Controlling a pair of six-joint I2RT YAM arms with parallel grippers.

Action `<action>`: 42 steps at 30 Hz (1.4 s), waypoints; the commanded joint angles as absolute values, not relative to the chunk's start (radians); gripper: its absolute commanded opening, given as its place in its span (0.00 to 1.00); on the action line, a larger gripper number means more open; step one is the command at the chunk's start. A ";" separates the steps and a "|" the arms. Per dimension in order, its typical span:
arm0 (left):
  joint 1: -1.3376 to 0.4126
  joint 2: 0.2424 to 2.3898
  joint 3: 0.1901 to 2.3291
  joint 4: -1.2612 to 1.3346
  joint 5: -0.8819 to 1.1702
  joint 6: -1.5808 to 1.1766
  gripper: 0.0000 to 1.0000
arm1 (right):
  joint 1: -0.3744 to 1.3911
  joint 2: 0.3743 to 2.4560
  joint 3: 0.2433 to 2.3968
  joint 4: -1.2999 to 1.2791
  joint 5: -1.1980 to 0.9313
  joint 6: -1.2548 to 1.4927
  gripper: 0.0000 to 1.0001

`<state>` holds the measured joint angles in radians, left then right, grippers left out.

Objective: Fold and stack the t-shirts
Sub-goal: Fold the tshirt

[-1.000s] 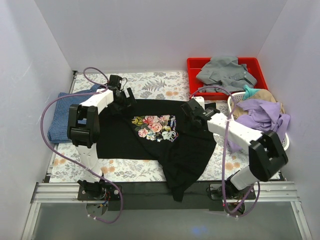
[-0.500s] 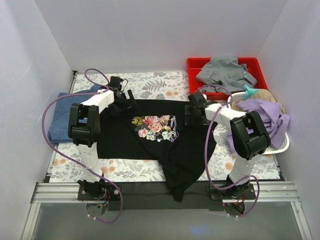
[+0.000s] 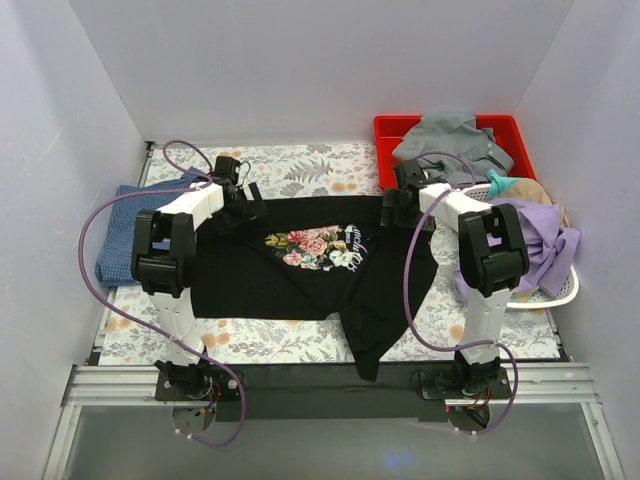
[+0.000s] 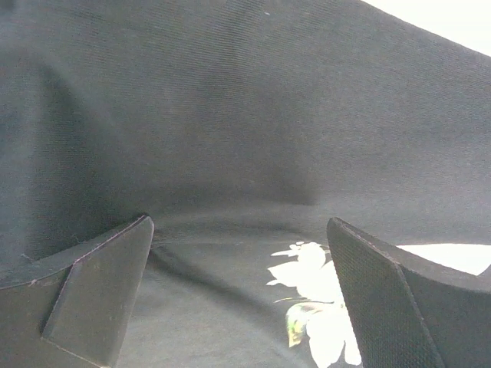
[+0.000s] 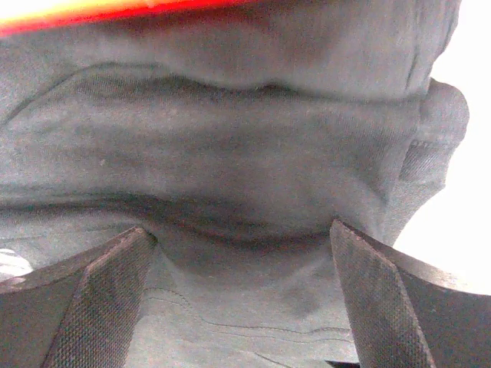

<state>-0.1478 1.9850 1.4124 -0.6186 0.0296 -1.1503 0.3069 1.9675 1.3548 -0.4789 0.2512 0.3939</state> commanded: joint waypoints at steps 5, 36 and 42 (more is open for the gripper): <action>-0.094 1.885 1.402 -0.698 -0.063 -1.127 0.98 | 0.291 1.857 1.365 -0.545 0.293 0.193 0.97; -0.115 1.581 0.925 -0.635 0.118 -1.285 0.98 | 0.667 1.465 0.775 -0.405 -0.029 0.410 0.98; -0.115 1.621 0.891 -0.637 0.089 -1.284 0.97 | 0.673 1.474 0.712 -0.408 -0.034 0.442 0.97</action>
<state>-0.1116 1.5997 0.9298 -0.6411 0.1314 -1.2800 0.6643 1.4586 0.7788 -0.4129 -0.0040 0.4023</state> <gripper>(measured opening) 0.969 0.973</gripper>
